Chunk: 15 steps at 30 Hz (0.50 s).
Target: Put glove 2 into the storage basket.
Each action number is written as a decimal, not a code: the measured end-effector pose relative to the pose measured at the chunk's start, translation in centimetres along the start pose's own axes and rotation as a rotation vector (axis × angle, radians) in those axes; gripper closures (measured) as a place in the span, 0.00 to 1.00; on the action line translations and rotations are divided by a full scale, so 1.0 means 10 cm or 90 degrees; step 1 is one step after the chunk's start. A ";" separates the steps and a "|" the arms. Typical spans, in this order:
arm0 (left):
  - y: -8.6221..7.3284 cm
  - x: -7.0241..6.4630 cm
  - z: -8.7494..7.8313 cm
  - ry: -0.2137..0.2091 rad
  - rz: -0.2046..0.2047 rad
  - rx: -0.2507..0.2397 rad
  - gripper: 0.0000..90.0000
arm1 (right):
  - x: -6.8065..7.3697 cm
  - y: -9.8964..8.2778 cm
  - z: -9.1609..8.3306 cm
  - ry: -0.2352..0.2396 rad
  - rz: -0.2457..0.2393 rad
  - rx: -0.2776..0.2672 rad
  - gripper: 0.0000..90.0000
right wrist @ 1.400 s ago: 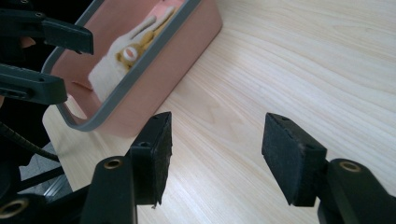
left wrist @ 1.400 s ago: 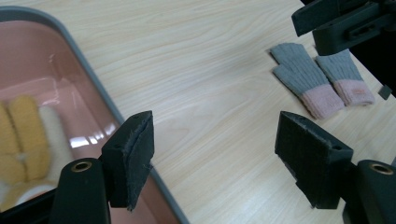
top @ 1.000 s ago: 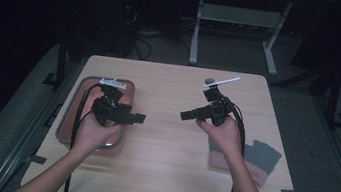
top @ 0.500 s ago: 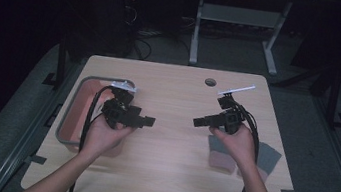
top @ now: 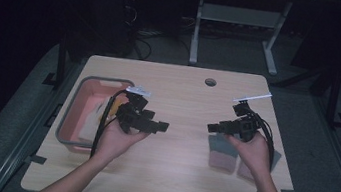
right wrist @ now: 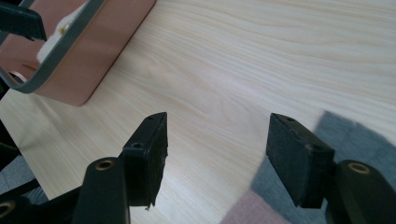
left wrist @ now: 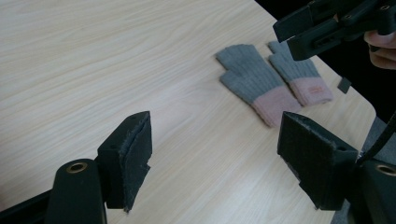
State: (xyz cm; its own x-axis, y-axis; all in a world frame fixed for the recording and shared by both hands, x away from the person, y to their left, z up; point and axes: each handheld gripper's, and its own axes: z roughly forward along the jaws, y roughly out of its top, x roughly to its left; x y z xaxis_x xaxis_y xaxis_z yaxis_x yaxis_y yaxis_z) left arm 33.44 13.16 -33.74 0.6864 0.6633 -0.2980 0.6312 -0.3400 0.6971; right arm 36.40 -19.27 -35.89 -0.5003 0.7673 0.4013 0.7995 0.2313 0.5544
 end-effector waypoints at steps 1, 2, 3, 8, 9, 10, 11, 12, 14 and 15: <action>0.01 -0.02 0.02 -0.003 0.008 0.006 0.29 | -0.02 -0.01 -0.01 -0.003 -0.001 -0.002 0.42; 0.01 -0.05 0.05 -0.005 0.005 0.005 0.29 | -0.04 -0.03 -0.04 -0.010 0.000 -0.003 0.42; 0.01 -0.07 0.07 -0.007 0.007 0.004 0.29 | -0.06 -0.05 -0.06 -0.014 0.001 -0.006 0.42; 0.02 -0.16 0.15 -0.016 0.014 0.007 0.29 | -0.15 -0.14 -0.14 -0.036 0.006 -0.006 0.41; 0.02 -0.18 0.18 -0.018 0.015 0.007 0.29 | -0.16 -0.16 -0.16 -0.039 0.006 -0.007 0.41; 0.02 -0.19 0.19 -0.020 0.019 0.009 0.29 | -0.18 -0.19 -0.19 -0.042 0.006 -0.007 0.41; 0.02 -0.21 0.20 -0.023 0.020 0.010 0.28 | -0.19 -0.20 -0.21 -0.044 0.006 -0.007 0.41; 0.02 -0.23 0.22 -0.024 0.021 0.010 0.28 | -0.21 -0.22 -0.23 -0.046 0.006 -0.007 0.41; 0.01 -0.27 0.26 -0.028 0.026 0.010 0.28 | -0.24 -0.26 -0.27 -0.054 0.006 -0.009 0.41; 0.00 -0.29 0.27 -0.030 0.029 0.011 0.28 | -0.26 -0.28 -0.29 -0.059 0.006 -0.012 0.41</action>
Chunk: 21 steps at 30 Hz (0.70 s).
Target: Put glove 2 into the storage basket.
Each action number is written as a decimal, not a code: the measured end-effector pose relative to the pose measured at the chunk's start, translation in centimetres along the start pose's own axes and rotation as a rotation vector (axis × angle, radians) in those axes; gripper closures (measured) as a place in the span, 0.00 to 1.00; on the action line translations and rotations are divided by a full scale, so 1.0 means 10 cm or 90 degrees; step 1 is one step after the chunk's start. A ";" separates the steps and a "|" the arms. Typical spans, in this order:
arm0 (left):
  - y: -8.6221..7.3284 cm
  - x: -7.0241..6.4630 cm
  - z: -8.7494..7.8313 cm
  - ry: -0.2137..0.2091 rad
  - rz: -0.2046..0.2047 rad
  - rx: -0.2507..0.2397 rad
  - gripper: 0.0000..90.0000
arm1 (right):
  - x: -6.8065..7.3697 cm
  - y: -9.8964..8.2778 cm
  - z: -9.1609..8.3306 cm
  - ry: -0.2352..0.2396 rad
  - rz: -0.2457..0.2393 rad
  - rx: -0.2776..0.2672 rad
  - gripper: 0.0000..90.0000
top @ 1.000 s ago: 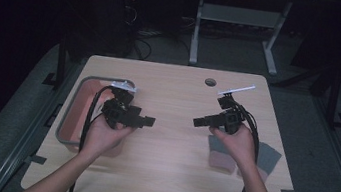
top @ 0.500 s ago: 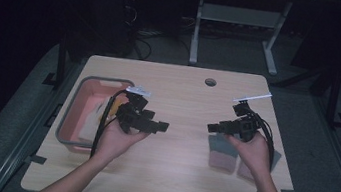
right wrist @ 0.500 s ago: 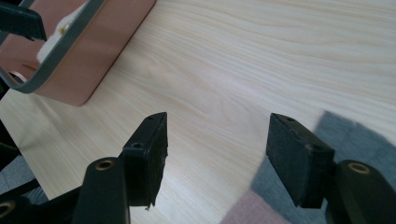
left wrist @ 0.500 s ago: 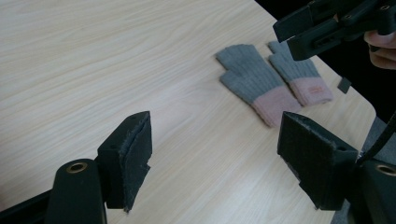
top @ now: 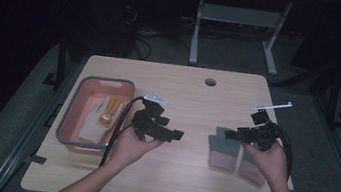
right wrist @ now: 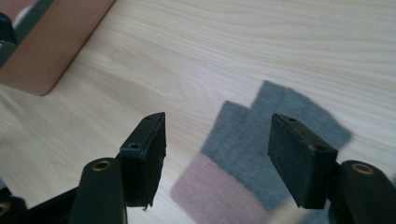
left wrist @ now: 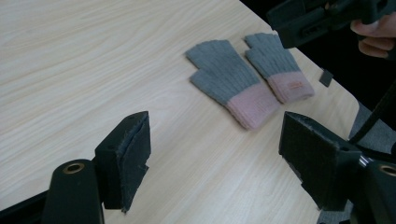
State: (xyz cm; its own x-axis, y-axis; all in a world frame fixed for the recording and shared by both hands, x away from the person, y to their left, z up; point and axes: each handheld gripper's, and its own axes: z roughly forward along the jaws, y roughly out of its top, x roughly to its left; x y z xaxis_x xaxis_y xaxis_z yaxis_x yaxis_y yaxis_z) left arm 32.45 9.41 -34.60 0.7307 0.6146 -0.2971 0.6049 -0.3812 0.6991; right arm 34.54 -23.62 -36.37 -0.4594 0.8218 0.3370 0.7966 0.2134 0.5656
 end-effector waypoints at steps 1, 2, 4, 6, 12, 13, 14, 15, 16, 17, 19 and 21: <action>0.00 -0.02 0.01 -0.001 0.000 -0.001 0.28 | -0.02 -0.02 -0.02 -0.003 -0.001 -0.002 0.41; 0.00 -0.05 0.04 -0.004 0.001 -0.002 0.28 | -0.04 -0.03 -0.03 -0.004 -0.001 -0.003 0.41; 0.00 -0.09 0.07 -0.006 0.005 0.001 0.28 | -0.08 -0.08 -0.06 -0.014 0.001 -0.002 0.41; 0.00 -0.12 0.11 -0.010 0.011 0.005 0.28 | -0.10 -0.11 -0.09 -0.018 0.001 -0.004 0.41; 0.01 -0.19 0.22 -0.018 0.014 0.006 0.28 | -0.20 -0.23 -0.14 -0.044 -0.005 0.002 0.41; 0.01 -0.19 0.22 -0.018 0.014 0.006 0.28 | -0.20 -0.23 -0.14 -0.044 -0.005 0.002 0.41; 0.01 -0.21 0.25 -0.020 0.015 0.007 0.28 | -0.24 -0.28 -0.15 -0.051 -0.001 0.006 0.42; 0.01 -0.21 0.26 -0.018 0.018 0.007 0.28 | -0.26 -0.30 -0.16 -0.055 -0.002 0.007 0.42; 0.01 -0.22 0.27 -0.018 0.016 0.006 0.28 | -0.27 -0.33 -0.17 -0.057 -0.001 0.008 0.42; 0.01 -0.23 0.27 -0.019 0.016 0.006 0.28 | -0.29 -0.35 -0.17 -0.059 0.000 0.007 0.43; 0.01 -0.24 0.28 -0.018 0.016 0.003 0.28 | -0.30 -0.37 -0.18 -0.062 0.004 0.009 0.43; 0.01 -0.26 0.31 -0.018 0.020 0.004 0.28 | -0.34 -0.44 -0.19 -0.069 0.006 0.006 0.44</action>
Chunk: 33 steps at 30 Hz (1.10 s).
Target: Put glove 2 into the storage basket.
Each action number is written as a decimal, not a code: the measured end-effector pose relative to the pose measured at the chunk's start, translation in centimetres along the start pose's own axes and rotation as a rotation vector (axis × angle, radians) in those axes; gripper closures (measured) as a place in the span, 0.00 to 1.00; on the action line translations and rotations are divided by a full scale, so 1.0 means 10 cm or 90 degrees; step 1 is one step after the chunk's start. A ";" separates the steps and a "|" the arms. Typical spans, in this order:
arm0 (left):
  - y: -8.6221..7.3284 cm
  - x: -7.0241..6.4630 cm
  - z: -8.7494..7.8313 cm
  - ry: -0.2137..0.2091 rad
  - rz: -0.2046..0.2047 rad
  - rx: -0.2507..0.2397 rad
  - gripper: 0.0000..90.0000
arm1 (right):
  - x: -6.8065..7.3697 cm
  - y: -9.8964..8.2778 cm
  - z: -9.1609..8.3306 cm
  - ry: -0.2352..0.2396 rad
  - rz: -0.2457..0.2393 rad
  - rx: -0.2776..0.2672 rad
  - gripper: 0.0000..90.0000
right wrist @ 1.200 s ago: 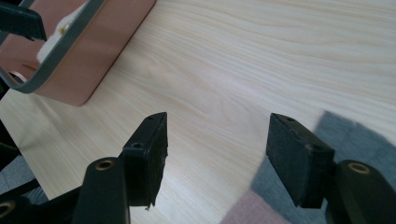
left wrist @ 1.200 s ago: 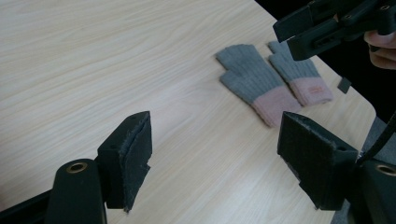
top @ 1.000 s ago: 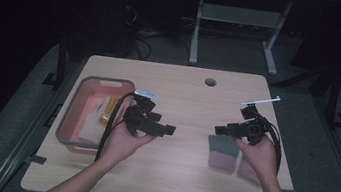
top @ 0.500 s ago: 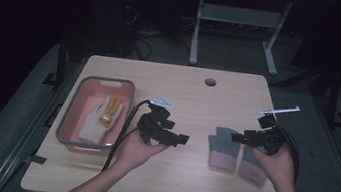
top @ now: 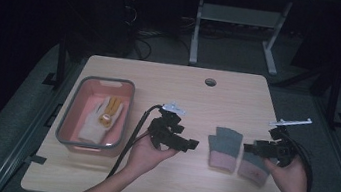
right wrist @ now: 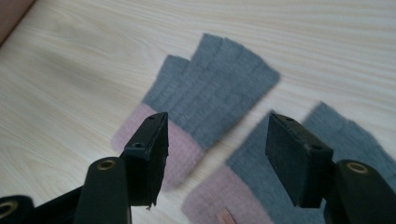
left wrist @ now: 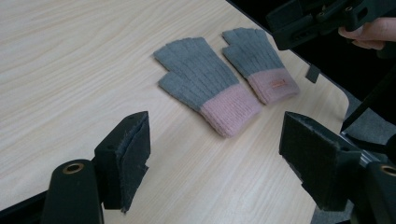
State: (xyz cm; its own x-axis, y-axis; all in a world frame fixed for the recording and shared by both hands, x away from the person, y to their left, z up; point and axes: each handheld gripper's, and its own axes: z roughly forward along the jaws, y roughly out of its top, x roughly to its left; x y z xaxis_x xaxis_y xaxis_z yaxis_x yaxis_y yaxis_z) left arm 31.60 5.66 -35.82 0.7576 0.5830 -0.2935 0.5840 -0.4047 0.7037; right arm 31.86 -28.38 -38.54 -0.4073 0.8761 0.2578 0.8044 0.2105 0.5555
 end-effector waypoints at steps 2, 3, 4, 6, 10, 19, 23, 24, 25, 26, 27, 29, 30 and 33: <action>0.00 -0.02 0.02 -0.001 0.003 0.002 0.28 | -0.04 -0.05 0.00 -0.007 0.006 0.002 0.44; 0.00 -0.03 0.04 -0.002 0.001 0.001 0.28 | -0.06 -0.08 -0.01 -0.009 0.009 0.003 0.45; 0.00 -0.04 0.05 -0.004 0.000 0.001 0.28 | -0.09 -0.10 0.00 -0.011 0.006 0.001 0.45; 0.00 -0.04 0.06 -0.003 0.003 0.003 0.28 | -0.12 -0.14 0.00 -0.012 0.019 0.007 0.46; -0.01 -0.07 0.13 -0.009 0.002 0.006 0.28 | -0.18 -0.23 0.01 -0.021 0.026 0.016 0.47; 0.00 -0.07 0.21 -0.011 0.003 0.016 0.28 | -0.32 -0.38 0.10 -0.044 0.037 0.022 0.49; 0.00 -0.06 0.24 -0.015 0.003 0.023 0.28 | -0.36 -0.42 0.14 -0.053 0.039 0.029 0.50; 0.00 -0.06 0.24 -0.015 0.003 0.023 0.28 | -0.36 -0.43 0.15 -0.055 0.046 0.032 0.50; 0.00 -0.07 0.26 -0.016 0.003 0.022 0.28 | -0.37 -0.43 0.16 -0.054 0.047 0.034 0.50; 0.00 -0.07 0.27 -0.018 0.002 0.021 0.28 | -0.37 -0.44 0.17 -0.057 0.045 0.038 0.50; 0.00 -0.07 0.27 -0.019 0.002 0.022 0.28 | -0.37 -0.45 0.19 -0.060 0.043 0.043 0.50; 0.00 -0.07 0.29 -0.024 -0.002 0.022 0.28 | -0.37 -0.46 0.21 -0.068 0.037 0.050 0.50; 0.00 -0.07 0.30 -0.024 -0.002 0.024 0.28 | -0.37 -0.46 0.22 -0.071 0.038 0.054 0.50; 0.01 -0.06 0.32 -0.027 -0.001 0.025 0.28 | -0.37 -0.47 0.26 -0.083 0.028 0.068 0.51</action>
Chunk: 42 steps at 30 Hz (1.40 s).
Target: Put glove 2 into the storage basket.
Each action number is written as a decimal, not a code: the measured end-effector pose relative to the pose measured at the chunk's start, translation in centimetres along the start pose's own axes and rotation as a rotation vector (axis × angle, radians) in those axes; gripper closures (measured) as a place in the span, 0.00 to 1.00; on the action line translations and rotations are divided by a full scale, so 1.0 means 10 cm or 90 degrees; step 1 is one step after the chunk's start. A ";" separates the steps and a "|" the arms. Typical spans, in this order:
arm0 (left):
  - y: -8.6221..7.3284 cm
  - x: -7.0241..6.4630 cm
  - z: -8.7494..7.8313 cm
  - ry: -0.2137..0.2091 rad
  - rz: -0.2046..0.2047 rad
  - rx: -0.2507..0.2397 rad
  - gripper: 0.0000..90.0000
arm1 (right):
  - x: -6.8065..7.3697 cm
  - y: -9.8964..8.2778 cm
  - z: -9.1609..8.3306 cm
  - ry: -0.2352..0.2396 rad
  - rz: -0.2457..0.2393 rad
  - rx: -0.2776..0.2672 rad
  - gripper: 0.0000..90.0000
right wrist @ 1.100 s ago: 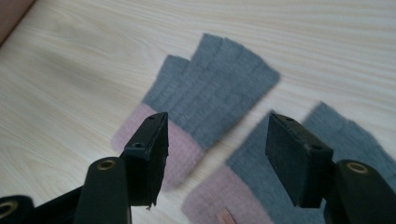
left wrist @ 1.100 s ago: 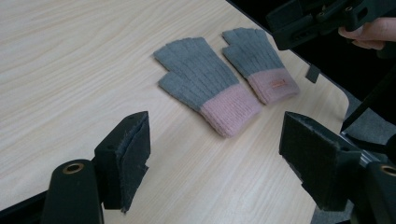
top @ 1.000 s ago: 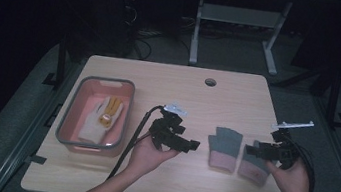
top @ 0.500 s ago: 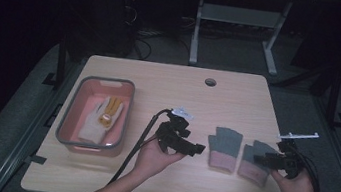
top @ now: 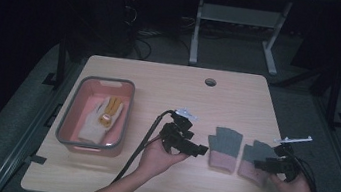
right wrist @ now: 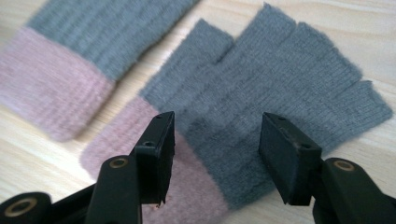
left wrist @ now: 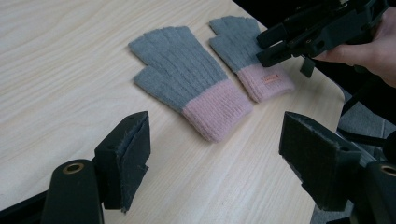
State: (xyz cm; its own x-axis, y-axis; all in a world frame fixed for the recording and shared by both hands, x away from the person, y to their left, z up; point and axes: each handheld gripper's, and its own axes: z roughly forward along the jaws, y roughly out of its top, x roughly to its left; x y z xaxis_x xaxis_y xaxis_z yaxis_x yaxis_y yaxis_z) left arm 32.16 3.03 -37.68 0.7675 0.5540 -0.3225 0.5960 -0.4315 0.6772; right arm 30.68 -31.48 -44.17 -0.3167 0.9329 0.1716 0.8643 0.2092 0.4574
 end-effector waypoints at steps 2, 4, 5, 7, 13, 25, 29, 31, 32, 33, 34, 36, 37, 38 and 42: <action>0.00 0.01 0.01 -0.003 -0.005 -0.002 0.28 | 0.01 -0.01 0.03 -0.008 -0.008 0.004 0.50; 0.00 0.02 0.02 -0.004 -0.002 0.003 0.28 | 0.03 -0.01 0.04 -0.014 -0.010 0.006 0.51; 0.00 0.01 0.03 -0.004 -0.003 0.002 0.28 | 0.03 -0.01 0.05 -0.015 -0.010 0.007 0.51; 0.00 0.01 0.03 -0.004 -0.003 0.002 0.28 | 0.04 -0.02 0.06 -0.023 -0.020 0.000 0.52; -0.01 0.00 0.04 -0.004 -0.001 0.002 0.28 | 0.07 -0.06 0.06 -0.030 -0.019 -0.016 0.59; -0.07 0.01 0.09 -0.011 -0.012 0.001 0.28 | 0.09 -0.01 0.08 -0.019 -0.020 -0.004 0.83; -0.08 0.00 0.09 -0.012 -0.010 0.002 0.28 | 0.06 -0.02 0.06 -0.007 -0.007 -0.010 0.88; -0.07 0.01 0.09 -0.010 -0.010 0.005 0.28 | 0.07 -0.01 0.05 -0.008 -0.014 -0.008 0.89; -0.07 0.01 0.09 -0.010 -0.013 0.003 0.28 | 0.07 -0.01 0.05 -0.004 -0.012 -0.009 0.90; -0.07 0.01 0.09 -0.010 -0.013 0.003 0.28 | 0.06 -0.01 0.03 -0.001 -0.007 -0.010 0.90; -0.07 0.02 0.08 -0.008 -0.011 0.003 0.28 | 0.05 -0.01 0.02 0.005 -0.004 -0.013 0.91; -0.07 0.02 0.07 -0.005 -0.013 0.002 0.28 | 0.04 -0.02 -0.01 0.012 -0.006 -0.020 0.94; -0.06 0.03 0.07 -0.005 -0.015 0.002 0.28 | 0.04 -0.02 -0.02 0.012 -0.004 -0.019 0.95; -0.06 0.04 0.07 -0.006 -0.016 0.002 0.28 | 0.05 -0.02 -0.03 0.011 -0.007 -0.022 0.95; -0.06 0.04 0.07 -0.004 -0.016 0.005 0.28 | 0.08 -0.01 -0.06 0.007 -0.015 -0.018 0.95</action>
State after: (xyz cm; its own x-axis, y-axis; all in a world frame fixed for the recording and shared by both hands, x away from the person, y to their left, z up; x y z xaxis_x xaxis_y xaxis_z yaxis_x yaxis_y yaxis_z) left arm 32.31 3.05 -38.69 0.7535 0.5605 -0.3436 0.6172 -0.4231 0.6633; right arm 30.12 -30.96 -43.59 -0.3411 0.9244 0.1709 0.8456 0.2224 0.4853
